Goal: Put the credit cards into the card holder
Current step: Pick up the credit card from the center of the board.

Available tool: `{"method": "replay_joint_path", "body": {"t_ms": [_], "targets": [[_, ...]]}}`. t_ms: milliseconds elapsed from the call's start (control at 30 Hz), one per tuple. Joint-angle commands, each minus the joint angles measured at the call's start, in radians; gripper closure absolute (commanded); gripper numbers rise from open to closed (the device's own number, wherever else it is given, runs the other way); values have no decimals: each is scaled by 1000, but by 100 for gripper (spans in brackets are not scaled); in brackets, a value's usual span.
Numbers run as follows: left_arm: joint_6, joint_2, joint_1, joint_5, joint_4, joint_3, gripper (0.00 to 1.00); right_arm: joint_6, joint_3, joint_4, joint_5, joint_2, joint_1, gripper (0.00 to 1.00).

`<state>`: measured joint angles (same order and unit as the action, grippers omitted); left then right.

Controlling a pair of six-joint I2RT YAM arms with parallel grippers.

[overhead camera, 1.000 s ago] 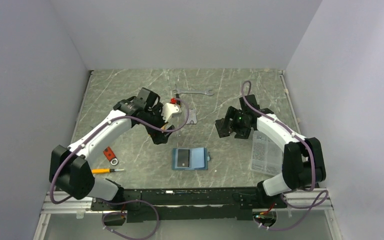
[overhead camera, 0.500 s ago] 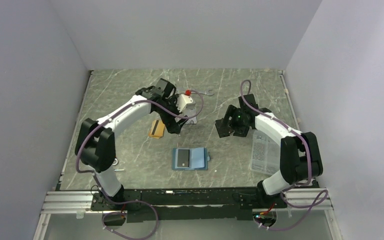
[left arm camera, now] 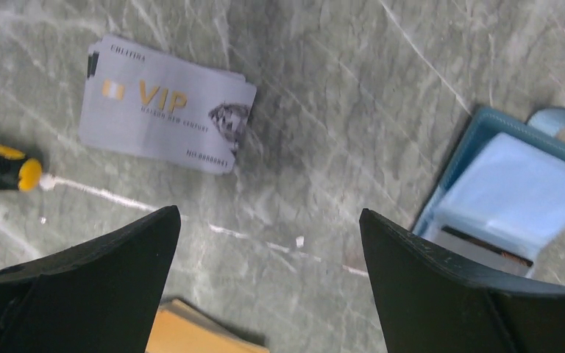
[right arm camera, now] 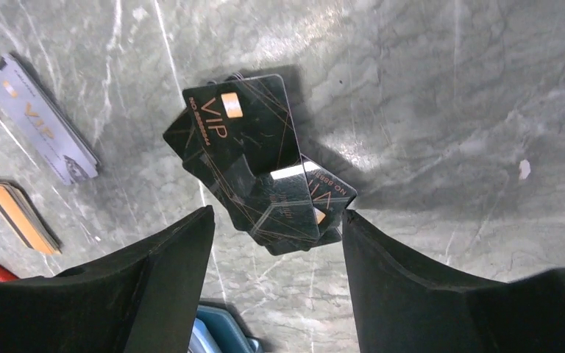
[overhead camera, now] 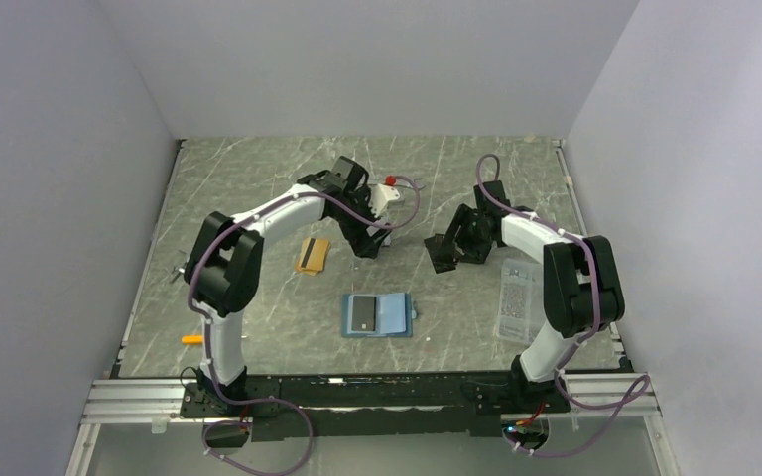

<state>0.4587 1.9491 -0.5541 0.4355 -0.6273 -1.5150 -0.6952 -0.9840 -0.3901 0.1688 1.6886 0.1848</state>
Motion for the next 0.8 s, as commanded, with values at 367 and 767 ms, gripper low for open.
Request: {"method": "replay_joint_path", "body": {"t_ms": [367,767], "targets": [[-126,123,-103,-38,204,-96,1,49,-90,23,-22,-4,-67,35],[-88,70,-92,-11,147,-48,1,90,-247,-8,-100,192,12,23]]}}
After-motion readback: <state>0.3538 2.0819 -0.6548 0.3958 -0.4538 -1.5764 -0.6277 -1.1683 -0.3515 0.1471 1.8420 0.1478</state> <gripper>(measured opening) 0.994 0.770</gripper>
